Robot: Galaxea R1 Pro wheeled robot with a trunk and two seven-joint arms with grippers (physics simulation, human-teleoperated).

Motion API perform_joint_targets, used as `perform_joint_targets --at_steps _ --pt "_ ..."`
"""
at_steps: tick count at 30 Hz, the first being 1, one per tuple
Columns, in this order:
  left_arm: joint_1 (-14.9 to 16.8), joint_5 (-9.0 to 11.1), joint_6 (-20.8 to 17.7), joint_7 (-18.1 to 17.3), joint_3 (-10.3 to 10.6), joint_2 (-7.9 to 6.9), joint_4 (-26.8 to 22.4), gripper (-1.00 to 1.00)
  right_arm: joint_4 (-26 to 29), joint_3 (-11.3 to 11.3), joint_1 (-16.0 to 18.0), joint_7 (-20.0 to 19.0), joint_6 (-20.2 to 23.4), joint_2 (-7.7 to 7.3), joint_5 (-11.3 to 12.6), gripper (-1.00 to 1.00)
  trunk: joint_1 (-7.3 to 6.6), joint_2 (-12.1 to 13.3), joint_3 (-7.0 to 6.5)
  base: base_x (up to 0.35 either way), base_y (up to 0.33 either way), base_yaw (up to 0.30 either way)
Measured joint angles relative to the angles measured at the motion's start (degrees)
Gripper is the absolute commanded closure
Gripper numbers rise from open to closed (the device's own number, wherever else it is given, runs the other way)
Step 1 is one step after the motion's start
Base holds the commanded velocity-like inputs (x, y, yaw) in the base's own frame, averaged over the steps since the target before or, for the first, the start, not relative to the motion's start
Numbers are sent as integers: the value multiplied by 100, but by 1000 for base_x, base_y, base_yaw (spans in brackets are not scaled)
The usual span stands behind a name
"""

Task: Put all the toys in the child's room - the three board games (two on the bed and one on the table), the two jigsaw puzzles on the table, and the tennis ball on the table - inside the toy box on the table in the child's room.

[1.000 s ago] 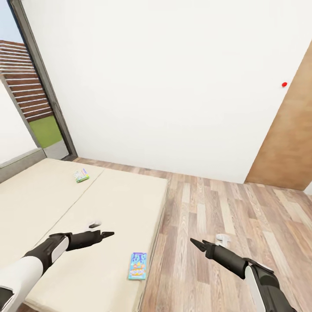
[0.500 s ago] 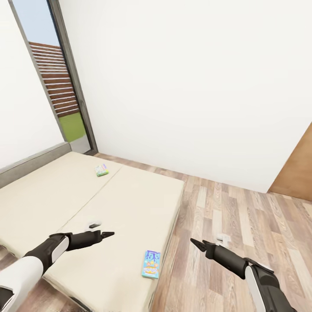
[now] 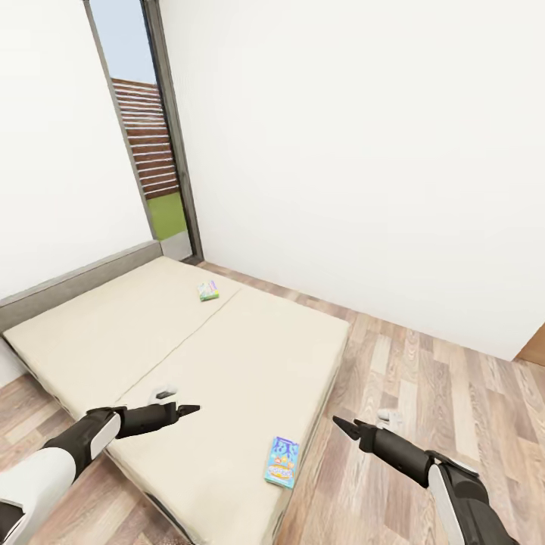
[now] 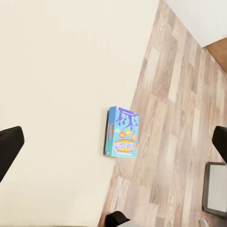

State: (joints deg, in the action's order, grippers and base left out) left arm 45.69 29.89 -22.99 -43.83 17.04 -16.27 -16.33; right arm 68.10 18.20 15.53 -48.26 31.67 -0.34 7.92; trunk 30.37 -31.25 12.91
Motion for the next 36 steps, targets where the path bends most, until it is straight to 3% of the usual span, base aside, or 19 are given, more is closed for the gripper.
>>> perform_joint_targets --at_steps 20,36 --pt "-4 -6 0 -2 0 57 0 -100 0 1 0 0 0 -1 8 -100 0 0 0 0 -160 293" --pt "-5 -8 0 0 0 74 0 -100 -1 1 0 -8 0 -1 10 -100 0 0 -10 0 -25 292"
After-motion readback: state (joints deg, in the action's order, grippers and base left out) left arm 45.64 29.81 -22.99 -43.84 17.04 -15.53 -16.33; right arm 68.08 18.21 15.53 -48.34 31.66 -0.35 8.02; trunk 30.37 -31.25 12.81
